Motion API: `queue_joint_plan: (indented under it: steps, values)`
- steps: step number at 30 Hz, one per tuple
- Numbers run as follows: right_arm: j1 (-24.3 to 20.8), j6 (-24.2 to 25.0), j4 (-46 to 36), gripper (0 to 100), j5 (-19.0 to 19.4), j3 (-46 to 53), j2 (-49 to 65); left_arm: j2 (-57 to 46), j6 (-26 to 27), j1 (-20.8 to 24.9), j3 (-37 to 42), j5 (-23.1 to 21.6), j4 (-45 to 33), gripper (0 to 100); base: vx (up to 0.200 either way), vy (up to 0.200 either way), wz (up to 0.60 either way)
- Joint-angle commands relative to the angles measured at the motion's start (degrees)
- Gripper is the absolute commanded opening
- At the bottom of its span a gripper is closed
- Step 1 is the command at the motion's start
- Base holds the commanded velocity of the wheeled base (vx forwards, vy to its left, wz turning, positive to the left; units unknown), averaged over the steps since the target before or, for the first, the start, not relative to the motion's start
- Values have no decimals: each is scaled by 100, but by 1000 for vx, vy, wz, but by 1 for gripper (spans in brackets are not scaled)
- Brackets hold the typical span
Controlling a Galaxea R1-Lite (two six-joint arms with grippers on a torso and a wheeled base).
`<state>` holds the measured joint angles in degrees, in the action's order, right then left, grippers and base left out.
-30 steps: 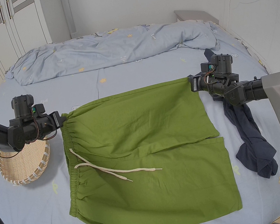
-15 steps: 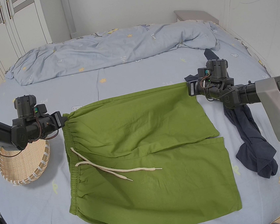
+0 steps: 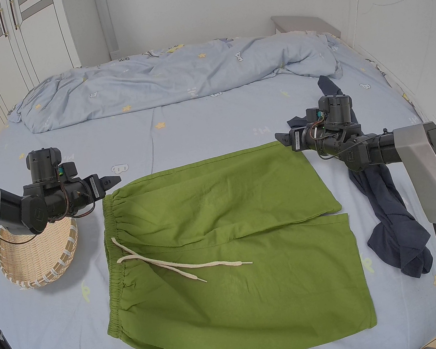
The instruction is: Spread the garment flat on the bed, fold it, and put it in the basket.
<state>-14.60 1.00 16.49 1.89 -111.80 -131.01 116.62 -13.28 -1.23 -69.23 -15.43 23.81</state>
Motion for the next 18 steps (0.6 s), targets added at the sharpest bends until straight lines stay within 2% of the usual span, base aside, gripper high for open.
queue_joint_plan:
  steps: [1,7,12,13,14,16,18]
  values:
    - [-16,6,3,100,13,27,32,-86,0,35,6,-4,1,100,0,0,0]
    - [-34,111,29,100,-233,677,717,-930,-114,97,525,76,1,100,0,0,0]
    - [28,603,-6,100,-268,2391,2141,-2204,-465,220,1966,23,1,100,0,0,0]
    - [28,603,-6,100,-268,2391,2141,-2204,-465,220,1966,23,1,100,0,0,0]
    - [107,753,-15,100,-250,3120,2669,-2653,-615,202,2555,-118,1,100,0,0,0]
    - [239,928,3,100,-215,3894,3126,-3013,-782,97,3065,-487,-34,100,0,0,0]
    - [265,990,12,100,-207,4184,3284,-3145,-870,26,3276,-663,-43,100,0,0,0]
